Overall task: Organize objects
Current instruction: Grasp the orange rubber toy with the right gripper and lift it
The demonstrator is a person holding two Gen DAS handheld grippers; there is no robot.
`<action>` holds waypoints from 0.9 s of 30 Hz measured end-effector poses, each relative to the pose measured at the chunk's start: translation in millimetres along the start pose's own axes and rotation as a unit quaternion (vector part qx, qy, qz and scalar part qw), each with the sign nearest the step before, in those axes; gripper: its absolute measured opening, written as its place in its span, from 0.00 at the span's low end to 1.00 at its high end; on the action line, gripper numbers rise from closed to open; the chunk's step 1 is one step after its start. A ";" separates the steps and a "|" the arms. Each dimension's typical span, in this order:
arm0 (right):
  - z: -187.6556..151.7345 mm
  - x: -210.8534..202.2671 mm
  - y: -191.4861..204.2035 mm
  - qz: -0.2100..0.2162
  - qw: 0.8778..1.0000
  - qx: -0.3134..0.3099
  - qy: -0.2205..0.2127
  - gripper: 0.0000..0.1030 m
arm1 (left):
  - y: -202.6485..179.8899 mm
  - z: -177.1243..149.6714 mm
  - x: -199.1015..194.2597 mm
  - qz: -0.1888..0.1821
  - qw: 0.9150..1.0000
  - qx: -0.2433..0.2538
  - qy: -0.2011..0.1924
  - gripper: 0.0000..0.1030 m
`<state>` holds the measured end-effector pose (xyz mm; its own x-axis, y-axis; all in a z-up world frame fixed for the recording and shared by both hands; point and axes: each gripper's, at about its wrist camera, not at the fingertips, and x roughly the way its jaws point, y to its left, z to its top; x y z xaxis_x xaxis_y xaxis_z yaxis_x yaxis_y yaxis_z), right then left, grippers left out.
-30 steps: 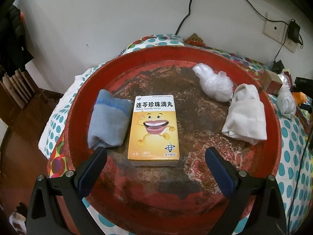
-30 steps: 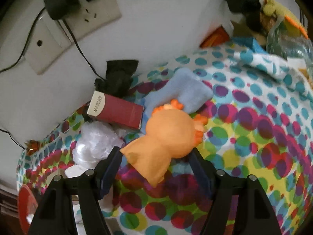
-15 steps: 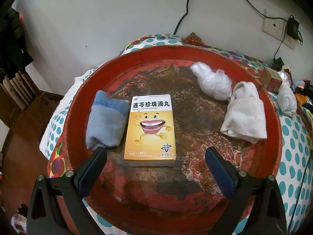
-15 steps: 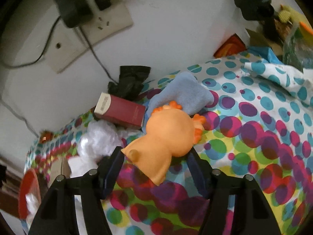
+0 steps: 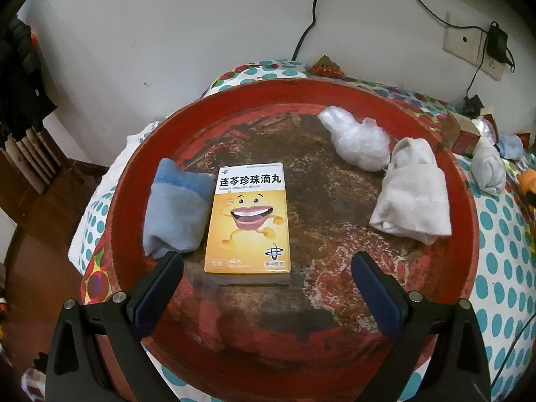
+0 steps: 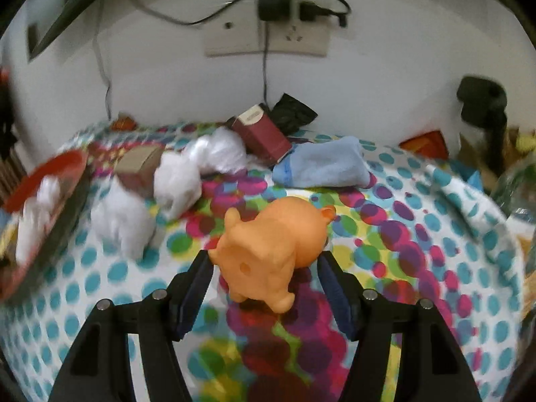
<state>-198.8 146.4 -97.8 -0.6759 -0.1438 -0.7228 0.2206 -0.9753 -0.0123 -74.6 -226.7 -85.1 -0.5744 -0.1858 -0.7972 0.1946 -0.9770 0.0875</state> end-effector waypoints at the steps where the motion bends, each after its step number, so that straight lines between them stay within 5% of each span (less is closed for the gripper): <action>1: -4.2 -4.3 -3.7 0.004 1.000 -0.006 0.001 0.64 | -0.4 0.0 -0.2 -0.001 1.000 -0.001 0.000 0.97; 10: -25.4 -23.7 -4.7 0.009 1.000 0.024 0.010 0.61 | -8.1 -0.3 -1.0 -0.004 1.000 0.003 0.000 0.97; 18: -15.6 -10.3 -7.6 0.037 0.991 0.119 0.040 0.63 | -9.0 -0.3 -2.7 -0.012 1.000 0.000 -0.003 0.97; 27: -7.2 5.1 -3.8 -0.001 0.992 0.119 0.029 0.59 | -12.6 -1.4 -9.6 -0.014 1.000 -0.009 -0.008 0.97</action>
<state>-198.0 150.6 -106.4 -0.6324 -0.1384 -0.7621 0.0415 -0.9885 0.1451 -70.4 -212.4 -79.4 -0.5924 -0.1607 -0.7894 0.1921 -0.9798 0.0554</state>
